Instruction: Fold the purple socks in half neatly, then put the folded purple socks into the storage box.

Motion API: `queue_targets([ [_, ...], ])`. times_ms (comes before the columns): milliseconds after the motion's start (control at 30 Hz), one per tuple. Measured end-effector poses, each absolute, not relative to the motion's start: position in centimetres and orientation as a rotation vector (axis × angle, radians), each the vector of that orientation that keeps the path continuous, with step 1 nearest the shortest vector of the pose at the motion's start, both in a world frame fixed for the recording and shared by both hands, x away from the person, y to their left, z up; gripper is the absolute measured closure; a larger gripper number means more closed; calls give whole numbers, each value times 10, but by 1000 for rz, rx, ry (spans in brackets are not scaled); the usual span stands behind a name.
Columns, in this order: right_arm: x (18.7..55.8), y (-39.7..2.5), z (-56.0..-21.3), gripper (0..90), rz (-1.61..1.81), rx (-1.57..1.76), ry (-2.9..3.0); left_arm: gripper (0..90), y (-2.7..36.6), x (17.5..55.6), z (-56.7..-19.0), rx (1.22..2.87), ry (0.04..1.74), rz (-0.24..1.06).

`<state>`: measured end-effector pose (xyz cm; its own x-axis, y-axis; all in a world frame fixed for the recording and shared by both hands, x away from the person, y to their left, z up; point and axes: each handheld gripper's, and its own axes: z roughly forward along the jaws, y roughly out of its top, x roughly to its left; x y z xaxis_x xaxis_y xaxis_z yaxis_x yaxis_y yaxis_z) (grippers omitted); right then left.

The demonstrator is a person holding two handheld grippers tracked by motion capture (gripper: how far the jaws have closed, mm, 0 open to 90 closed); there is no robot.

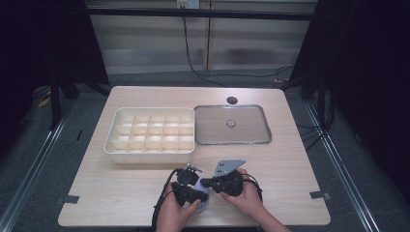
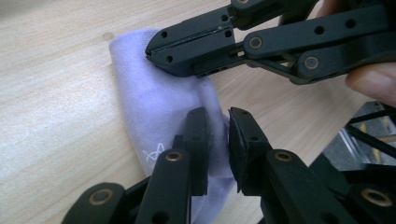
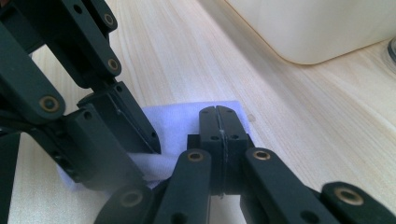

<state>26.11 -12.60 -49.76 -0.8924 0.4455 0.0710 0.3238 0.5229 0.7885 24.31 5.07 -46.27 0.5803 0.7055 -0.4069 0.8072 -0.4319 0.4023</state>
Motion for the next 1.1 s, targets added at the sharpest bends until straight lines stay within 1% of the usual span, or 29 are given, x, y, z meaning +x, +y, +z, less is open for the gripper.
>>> queue_targets([
  [400,261,-130,-499,900,1310,682,2610,767,56,245,-448,2224,1172,-257],
  [633,261,-130,-499,900,1305,689,2609,783,65,254,-440,2199,1200,-217],
  [833,260,-130,-499,900,1307,698,2609,804,58,251,-455,2241,1206,-252],
  [933,261,-129,-499,900,1304,682,2612,821,55,249,-463,2280,1199,-238],
  [1100,261,-129,-499,900,1301,674,2616,820,56,246,-460,2281,1194,-215],
])
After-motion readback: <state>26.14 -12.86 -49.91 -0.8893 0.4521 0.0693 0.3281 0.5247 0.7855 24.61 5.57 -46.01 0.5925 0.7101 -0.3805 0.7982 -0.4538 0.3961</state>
